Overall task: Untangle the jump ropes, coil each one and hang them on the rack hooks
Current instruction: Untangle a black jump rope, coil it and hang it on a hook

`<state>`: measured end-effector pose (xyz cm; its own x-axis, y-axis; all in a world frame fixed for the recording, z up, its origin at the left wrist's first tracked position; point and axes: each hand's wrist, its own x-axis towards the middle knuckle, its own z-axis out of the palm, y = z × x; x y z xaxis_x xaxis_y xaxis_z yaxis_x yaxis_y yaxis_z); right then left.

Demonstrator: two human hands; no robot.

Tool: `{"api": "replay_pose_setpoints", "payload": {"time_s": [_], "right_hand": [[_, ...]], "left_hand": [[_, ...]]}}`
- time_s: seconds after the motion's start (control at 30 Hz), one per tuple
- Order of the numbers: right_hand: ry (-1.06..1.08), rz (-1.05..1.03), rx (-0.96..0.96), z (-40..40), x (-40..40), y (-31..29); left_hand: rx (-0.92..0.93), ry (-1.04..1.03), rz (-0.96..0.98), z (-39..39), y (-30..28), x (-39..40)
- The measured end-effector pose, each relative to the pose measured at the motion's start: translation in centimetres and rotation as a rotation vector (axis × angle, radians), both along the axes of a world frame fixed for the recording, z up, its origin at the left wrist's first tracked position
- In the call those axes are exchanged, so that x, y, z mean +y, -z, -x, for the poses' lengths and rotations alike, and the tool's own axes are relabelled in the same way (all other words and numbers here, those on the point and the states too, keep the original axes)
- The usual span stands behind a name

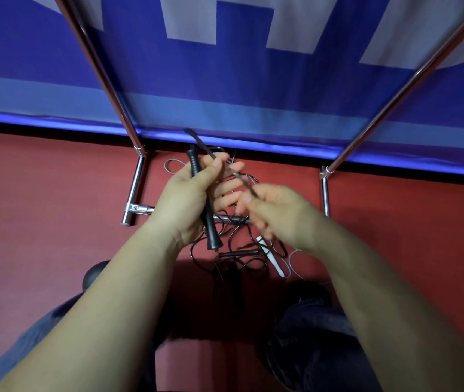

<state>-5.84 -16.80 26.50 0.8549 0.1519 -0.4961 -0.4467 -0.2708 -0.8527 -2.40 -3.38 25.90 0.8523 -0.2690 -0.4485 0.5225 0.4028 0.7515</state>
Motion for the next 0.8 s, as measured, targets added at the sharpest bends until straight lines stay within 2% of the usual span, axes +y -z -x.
{"api": "replay_pose_setpoints", "payload": {"time_s": [0.07,0.17,0.23,0.33,0.47,0.57,0.7,0.8], "right_hand": [[0.259,-0.225,0.016,-0.6,-0.3,-0.6],[0.531,-0.568,0.032,-1.2,-1.0,-1.4],[0.592,-0.63,0.028,-1.4,-1.1,-1.6],[0.637,-0.584,-0.014,-1.4,-0.9,-1.3],[0.612,-0.382,-0.034,-1.4,-1.2,-1.1],[0.39,-0.107,0.046,-1.2,-0.7,-1.1],[-0.085,0.147,0.078,-0.1,-0.3,-0.4],[-0.133,0.192,0.05,0.3,-0.6,0.0]], "left_hand": [[-0.044,0.118,-0.123,0.3,0.5,-0.1],[-0.075,0.499,-0.257,1.6,1.0,-0.6],[-0.095,0.662,-0.267,2.4,0.9,-0.9],[-0.101,0.71,-0.221,2.5,1.0,-0.9],[-0.118,0.643,-0.27,2.1,0.6,-0.6],[-0.078,0.415,-0.229,1.4,0.5,-0.4],[-0.012,0.115,-0.11,0.4,0.2,-0.1],[0.012,0.011,-0.077,0.3,0.2,0.0]]}}
